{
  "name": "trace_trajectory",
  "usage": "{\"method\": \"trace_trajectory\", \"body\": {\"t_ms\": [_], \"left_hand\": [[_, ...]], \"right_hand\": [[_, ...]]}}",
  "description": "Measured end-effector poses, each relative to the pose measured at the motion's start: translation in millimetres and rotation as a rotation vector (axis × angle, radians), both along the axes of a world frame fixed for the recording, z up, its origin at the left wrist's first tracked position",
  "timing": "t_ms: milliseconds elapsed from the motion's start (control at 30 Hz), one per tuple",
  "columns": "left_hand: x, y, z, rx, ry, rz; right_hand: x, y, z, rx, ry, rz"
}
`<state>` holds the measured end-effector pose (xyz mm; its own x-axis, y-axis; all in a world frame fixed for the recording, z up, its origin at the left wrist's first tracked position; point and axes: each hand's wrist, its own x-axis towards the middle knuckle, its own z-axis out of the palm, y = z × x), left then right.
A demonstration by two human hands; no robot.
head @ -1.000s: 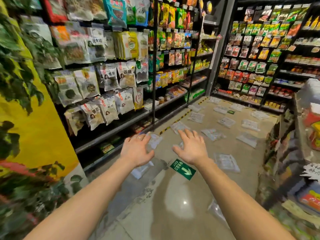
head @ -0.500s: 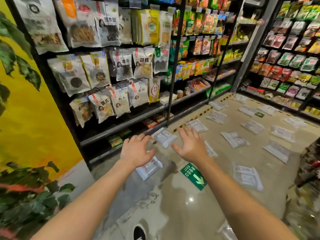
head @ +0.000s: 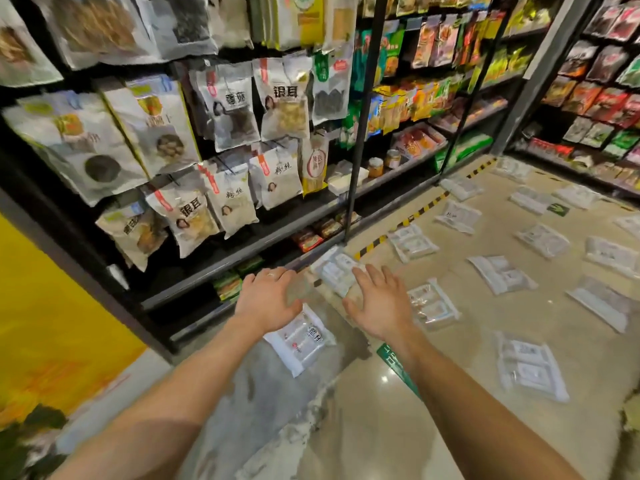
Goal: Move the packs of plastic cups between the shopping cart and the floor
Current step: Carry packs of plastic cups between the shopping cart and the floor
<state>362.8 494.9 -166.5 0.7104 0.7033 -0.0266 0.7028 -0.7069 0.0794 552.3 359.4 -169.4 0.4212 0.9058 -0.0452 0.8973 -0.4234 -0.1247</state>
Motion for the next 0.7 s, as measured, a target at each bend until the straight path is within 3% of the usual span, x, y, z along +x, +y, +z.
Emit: {"method": "trace_trajectory", "body": {"t_ms": [533, 700], "left_hand": [[181.4, 165.3, -113.2, -0.178, 0.216, -0.021], [218.4, 205.2, -160.7, -0.217, 0.258, -0.060]], "right_hand": [[154.1, 144.0, -149.8, -0.086, 0.306, -0.147], [183.0, 164.3, -206.8, -0.173, 0.269, -0.161]]}}
